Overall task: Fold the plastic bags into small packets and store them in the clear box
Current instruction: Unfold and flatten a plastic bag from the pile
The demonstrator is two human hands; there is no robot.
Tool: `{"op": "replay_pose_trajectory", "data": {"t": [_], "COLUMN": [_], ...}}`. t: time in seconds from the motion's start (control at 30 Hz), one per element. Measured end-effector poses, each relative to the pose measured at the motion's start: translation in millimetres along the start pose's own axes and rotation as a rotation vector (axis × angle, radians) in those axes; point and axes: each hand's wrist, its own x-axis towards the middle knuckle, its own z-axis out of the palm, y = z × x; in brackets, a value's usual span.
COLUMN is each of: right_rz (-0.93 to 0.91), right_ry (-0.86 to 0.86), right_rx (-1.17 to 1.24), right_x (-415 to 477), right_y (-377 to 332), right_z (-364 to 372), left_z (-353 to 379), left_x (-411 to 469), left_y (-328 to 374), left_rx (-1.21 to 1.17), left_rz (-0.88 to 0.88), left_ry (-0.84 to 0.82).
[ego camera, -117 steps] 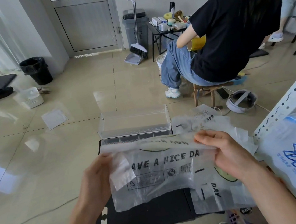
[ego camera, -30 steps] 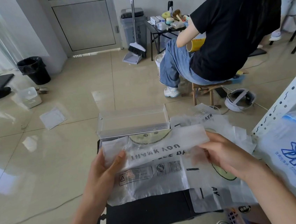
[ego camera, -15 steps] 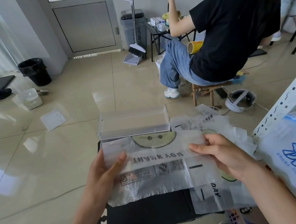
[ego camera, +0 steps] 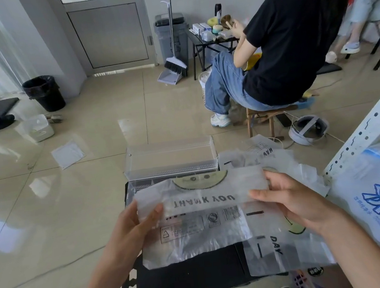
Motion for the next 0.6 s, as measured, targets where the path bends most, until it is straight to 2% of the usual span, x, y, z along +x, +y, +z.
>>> {"op": "replay_pose_trajectory", "data": {"t": [0.27, 0.43, 0.6], "right_rz": [-0.086, -0.067, -0.065], "right_ry": [0.14, 0.138, 0.124], "right_rx": [-0.093, 0.036, 0.207], "right_x": [4.0, 4.1, 1.2], "right_y": [2.1, 2.0, -1.9], "right_z": [4.1, 1.9, 1.9], "left_z": [3.9, 2.1, -3.3], "left_x": [-4.8, -10.4, -13.5], "left_y": [11.5, 19.6, 19.5], "left_rx": [-0.056, -0.218, -0.239], "left_rz": [0.011, -0.037, -0.033], "left_ry": [-0.035, -0.111, -0.17]}}
